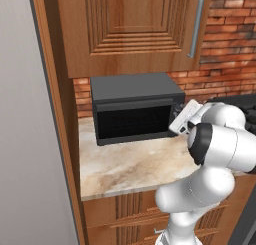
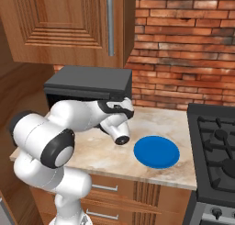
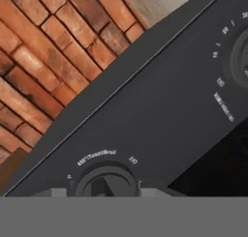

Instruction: Pull the toaster oven rack outwards. Pick up the baguette from the plate and place it on the toaster oven rack. Close the toaster oven door fully and set the temperature to the lowest setting.

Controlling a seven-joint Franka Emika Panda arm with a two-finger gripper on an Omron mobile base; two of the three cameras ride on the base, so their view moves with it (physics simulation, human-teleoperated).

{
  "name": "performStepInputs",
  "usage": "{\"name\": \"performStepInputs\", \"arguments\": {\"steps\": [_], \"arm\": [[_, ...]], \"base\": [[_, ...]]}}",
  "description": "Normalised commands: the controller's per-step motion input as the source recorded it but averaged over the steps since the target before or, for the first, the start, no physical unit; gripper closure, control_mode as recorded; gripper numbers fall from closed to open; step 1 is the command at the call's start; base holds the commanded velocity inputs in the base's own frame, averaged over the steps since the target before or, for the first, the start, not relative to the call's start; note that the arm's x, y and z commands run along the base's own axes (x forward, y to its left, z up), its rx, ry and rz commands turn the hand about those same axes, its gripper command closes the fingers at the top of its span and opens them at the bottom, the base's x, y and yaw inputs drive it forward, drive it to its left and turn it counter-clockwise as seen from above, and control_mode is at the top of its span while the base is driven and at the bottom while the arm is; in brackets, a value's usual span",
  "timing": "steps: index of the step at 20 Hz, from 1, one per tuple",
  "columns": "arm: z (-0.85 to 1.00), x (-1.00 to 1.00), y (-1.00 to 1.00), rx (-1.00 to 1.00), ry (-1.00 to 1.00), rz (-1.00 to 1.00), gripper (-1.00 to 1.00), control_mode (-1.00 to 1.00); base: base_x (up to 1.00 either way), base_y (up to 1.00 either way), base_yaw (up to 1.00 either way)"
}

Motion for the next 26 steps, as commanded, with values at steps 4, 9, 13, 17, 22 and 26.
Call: {"name": "performStepInputs", "arguments": {"steps": [4, 9, 13, 17, 22, 26], "arm": [[-0.12, 0.30, 0.51, -0.17, -0.02, 0.11, 1.00, -1.00], [-0.10, 0.43, 0.54, -0.34, -0.03, 0.23, 1.00, -1.00], [-0.08, 0.51, 0.48, -0.39, -0.06, 0.27, 1.00, -1.00], [-0.10, 0.42, 0.40, -0.39, -0.10, 0.27, 1.00, -1.00], [-0.13, 0.40, 0.34, -0.38, -0.09, 0.24, 1.00, -1.00], [-0.09, 0.38, 0.26, -0.37, -0.08, 0.21, 1.00, -1.00]], "base": [[0.00, 0.00, 0.00], [0.00, 0.00, 0.00], [0.00, 0.00, 0.00], [0.00, 0.00, 0.00], [0.00, 0.00, 0.00], [0.00, 0.00, 0.00]]}}
